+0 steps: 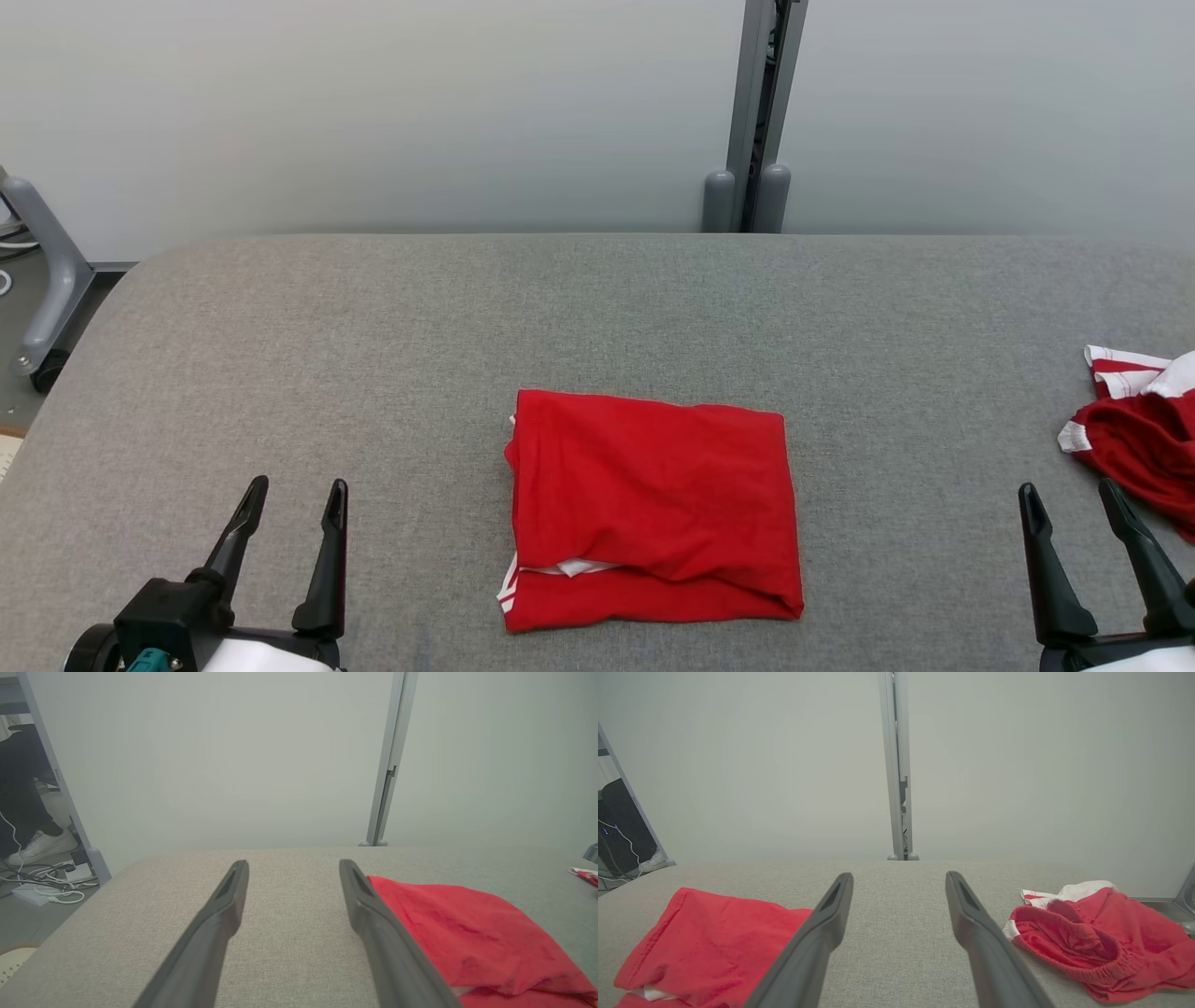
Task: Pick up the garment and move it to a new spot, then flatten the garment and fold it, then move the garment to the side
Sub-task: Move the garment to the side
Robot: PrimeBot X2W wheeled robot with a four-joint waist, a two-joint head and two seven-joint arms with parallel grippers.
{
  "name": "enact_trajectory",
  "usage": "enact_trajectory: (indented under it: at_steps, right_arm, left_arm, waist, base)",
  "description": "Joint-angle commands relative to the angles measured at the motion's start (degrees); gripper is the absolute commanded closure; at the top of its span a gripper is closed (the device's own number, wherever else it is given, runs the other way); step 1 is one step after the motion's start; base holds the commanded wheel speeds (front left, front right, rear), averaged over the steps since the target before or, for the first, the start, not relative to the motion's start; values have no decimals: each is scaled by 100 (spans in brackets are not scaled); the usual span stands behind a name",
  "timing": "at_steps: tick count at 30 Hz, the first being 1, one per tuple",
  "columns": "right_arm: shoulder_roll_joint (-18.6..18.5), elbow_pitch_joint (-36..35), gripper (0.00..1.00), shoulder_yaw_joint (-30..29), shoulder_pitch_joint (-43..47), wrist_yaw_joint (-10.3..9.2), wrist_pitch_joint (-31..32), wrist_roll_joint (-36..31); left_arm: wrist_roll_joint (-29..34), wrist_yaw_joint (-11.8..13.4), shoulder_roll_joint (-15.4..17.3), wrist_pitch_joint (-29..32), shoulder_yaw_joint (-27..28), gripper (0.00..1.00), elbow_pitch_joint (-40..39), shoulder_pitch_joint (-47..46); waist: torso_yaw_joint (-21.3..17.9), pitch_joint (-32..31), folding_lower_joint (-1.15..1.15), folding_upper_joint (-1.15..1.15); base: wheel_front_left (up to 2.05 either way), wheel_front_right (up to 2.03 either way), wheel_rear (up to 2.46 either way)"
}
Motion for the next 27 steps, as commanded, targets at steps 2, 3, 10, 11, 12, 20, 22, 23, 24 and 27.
enact_trajectory:
  at_steps: [2, 3, 10, 11, 12, 20, 22, 23, 24, 27]
  right_arm:
    - [-11, -16, 0, -14, -40, 1, -34, -39]
    - [-11, -13, 0, -21, -43, 1, -36, -39]
    - [-87, 114, 0, -111, -115, 1, -62, 21]
    - [-101, 150, 0, -133, -157, 1, -82, 33]
    - [-105, 196, 0, -141, -214, 1, -88, 53]
    - [-274, 1063, 0, 312, -861, 1, -100, 302]
    - [-297, 1355, 0, 532, -1036, 1, -144, 394]
    - [-305, 1514, 0, 660, -1120, 1, -153, 440]
    - [-301, 1670, 0, 788, -1201, 1, -168, 501]
    - [-304, 2108, 0, 1108, -1442, 1, -223, 651]
  left_arm:
    - [-8, 31, 50, 5, 8, 0, -27, -17]
    - [-8, 39, 52, 6, 6, 0, -30, -20]
    - [3, 75, 49, 10, -20, 0, -75, -96]
    - [11, 73, 41, 9, -28, 0, -92, -140]
    - [21, 71, 32, -2, -39, 0, -108, -176]
    - [105, 34, -83, -137, -150, 0, -98, -604]
    - [127, 10, -121, -158, -189, 0, -78, -704]
    - [127, 6, -133, -183, -203, 0, -68, -751]
    - [127, -5, -145, -195, -214, 0, -36, -811]
    - [127, -17, -178, -242, -233, 0, 43, -944]
  waist:
    - [0, 4, 0, 0]
    - [1, 5, 0, 0]
    - [42, 72, 0, 0]
    - [66, 123, 0, 0]
    - [93, 176, 0, 0]
    - [443, 668, 0, 0]
    - [523, 764, 0, 0]
    - [557, 812, 0, 0]
    - [590, 851, 0, 0]
    - [665, 972, 0, 0]
  base:
    - [0, 0, 0]
    - [0, 0, 0]
    - [0, 0, 0]
    - [0, 0, 0]
    - [0, 0, 0]
    - [0, 0, 0]
    - [0, 0, 0]
    - [0, 0, 0]
    - [0, 0, 0]
    - [0, 0, 0]
